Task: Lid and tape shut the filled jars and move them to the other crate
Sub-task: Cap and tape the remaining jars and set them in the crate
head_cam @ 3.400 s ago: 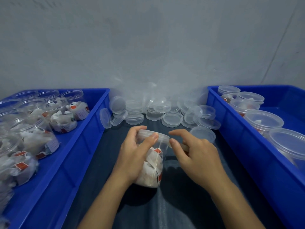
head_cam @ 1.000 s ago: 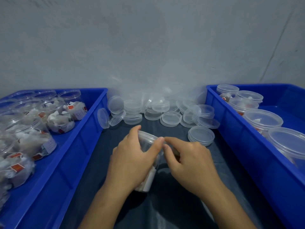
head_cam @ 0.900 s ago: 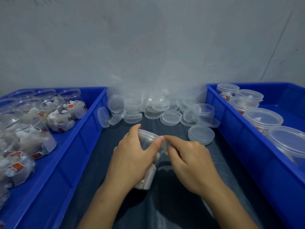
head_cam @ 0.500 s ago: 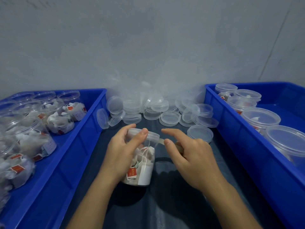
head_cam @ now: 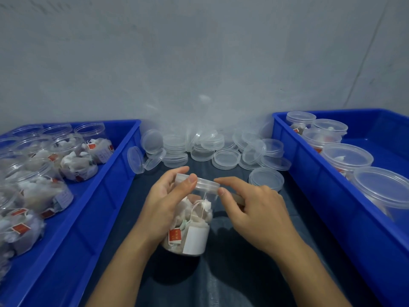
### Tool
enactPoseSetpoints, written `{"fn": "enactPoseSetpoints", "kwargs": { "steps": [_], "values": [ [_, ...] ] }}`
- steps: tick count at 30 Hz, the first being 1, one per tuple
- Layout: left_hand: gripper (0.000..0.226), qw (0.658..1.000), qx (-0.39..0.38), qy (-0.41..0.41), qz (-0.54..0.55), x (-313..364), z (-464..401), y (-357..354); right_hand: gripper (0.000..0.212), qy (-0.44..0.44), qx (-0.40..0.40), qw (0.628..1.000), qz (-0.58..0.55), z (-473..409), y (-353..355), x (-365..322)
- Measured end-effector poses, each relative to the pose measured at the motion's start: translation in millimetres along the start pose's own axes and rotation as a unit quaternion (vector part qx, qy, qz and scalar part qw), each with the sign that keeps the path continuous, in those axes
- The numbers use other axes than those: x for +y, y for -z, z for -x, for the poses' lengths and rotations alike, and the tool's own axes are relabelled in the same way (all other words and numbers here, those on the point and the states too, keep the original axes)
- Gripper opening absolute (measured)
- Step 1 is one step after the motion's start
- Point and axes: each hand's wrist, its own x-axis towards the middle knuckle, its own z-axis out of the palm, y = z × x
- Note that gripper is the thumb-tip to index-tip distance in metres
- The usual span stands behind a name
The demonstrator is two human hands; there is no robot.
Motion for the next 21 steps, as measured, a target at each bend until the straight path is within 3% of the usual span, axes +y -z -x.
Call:
{"fn": "enactPoseSetpoints", "kwargs": {
  "steps": [4,11,17,21],
  "values": [
    [0.066,1.0,0.006,0.001,-0.019,-5,1,-3,0.039,0.003,0.005,1.0,0.005,2,-1,1],
    [0.061,0.961,0.1,-0.053,-0.251,-5,3,-7,0.041,0.012,0.032,0.999,0.022,5,-6,-2],
    [0.101,0.931,0.1,-0.051,-0.348,3,9,-13,0.033,0.042,0.063,0.996,0.052,11,-12,-15],
    [0.103,0.936,0.102,-0.038,-0.335,3,6,-8,0.046,0.014,0.016,1.0,0.01,12,-8,-21]
  ]
}}
